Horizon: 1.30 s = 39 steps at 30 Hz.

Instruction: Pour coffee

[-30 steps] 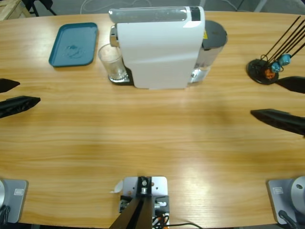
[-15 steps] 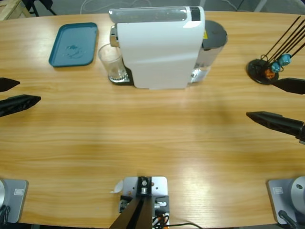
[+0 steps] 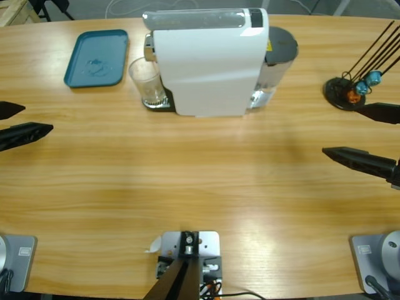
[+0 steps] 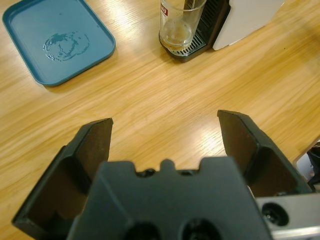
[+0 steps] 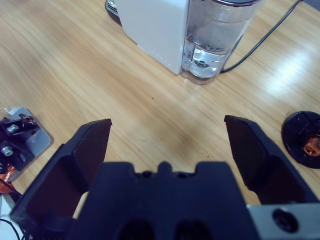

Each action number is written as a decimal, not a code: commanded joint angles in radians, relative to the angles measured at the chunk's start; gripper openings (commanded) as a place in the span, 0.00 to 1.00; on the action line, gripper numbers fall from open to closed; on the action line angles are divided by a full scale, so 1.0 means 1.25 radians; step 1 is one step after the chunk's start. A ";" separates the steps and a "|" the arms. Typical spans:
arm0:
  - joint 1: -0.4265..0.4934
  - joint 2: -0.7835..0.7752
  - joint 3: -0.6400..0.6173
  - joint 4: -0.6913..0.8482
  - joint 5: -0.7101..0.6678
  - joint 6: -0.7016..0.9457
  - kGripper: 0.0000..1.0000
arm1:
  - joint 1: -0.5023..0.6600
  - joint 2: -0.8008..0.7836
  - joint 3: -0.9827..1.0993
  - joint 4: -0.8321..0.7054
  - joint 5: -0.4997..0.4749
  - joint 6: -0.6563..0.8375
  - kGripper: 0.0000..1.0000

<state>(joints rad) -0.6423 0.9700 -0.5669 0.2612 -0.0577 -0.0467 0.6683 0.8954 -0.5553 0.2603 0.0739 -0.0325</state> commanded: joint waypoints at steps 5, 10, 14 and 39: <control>0.002 0.020 0.034 -0.016 0.009 -0.019 0.89 | 0.008 0.012 0.020 0.010 0.017 -0.019 1.00; 0.002 0.021 0.035 -0.019 0.009 -0.022 0.89 | 0.008 0.012 0.019 0.010 0.018 -0.021 1.00; 0.002 0.022 0.035 -0.019 0.009 -0.023 0.89 | 0.008 0.011 0.020 0.010 0.023 -0.021 1.00; 0.002 0.027 0.035 -0.021 0.007 -0.029 0.89 | 0.008 0.005 0.020 0.010 0.022 -0.023 1.00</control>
